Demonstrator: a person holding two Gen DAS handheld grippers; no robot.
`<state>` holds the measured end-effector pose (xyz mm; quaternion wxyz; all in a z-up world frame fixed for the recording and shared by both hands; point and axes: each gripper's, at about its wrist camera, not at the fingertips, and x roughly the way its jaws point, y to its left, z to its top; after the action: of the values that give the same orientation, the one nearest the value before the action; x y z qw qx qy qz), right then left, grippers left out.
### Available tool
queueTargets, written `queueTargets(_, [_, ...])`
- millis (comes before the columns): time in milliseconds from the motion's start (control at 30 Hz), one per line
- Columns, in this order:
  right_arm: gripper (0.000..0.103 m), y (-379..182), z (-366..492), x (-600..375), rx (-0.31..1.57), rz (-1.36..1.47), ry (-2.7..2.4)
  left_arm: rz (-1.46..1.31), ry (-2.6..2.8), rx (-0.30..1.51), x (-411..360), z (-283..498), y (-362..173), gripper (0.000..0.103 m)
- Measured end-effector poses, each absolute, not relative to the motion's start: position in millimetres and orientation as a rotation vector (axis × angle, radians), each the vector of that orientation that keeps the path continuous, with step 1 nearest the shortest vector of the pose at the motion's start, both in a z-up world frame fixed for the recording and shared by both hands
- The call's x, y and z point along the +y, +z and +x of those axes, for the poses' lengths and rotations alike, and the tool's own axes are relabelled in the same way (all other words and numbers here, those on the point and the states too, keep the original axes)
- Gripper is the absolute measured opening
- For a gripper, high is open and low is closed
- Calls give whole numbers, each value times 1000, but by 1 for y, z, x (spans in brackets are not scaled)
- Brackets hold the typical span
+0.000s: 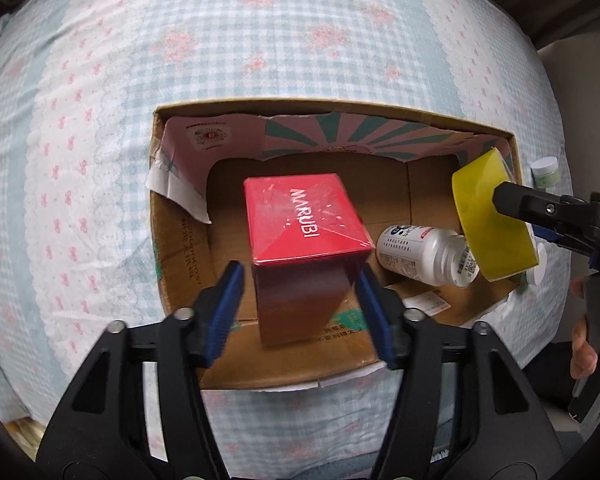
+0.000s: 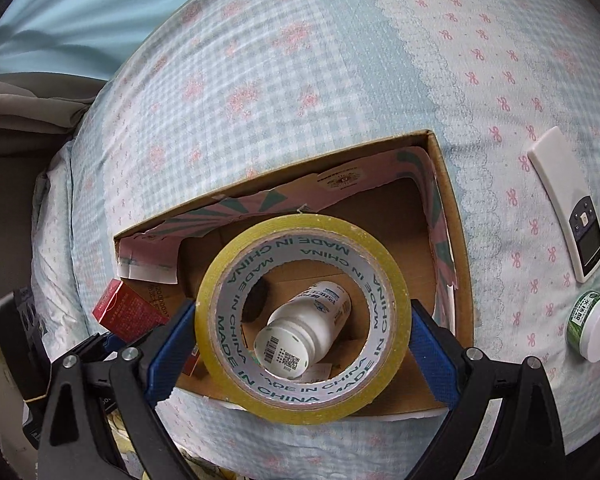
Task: Organize rigid objects
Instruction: 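Lower the red box and yellow tape into the cardboard box with both tools, then open both tools and lift away from the box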
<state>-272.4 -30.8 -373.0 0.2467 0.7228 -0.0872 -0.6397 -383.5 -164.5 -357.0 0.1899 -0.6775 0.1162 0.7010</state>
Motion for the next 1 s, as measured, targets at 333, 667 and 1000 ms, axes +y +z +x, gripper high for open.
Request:
queueTargets(333, [103,-367,-277,-21,-213,1958,-1803,-1854,1995,324,-159,-374,-345,103])
queueTargets(667, [103,-346,-264,-15,-98,1936,-1835,-1811,2039,316,-167,-366,-321,103])
queueTargets(1000, [103,-304,-248,-10,-41,1842,-1921,-1725,2121,318,-175,-346,-277,103])
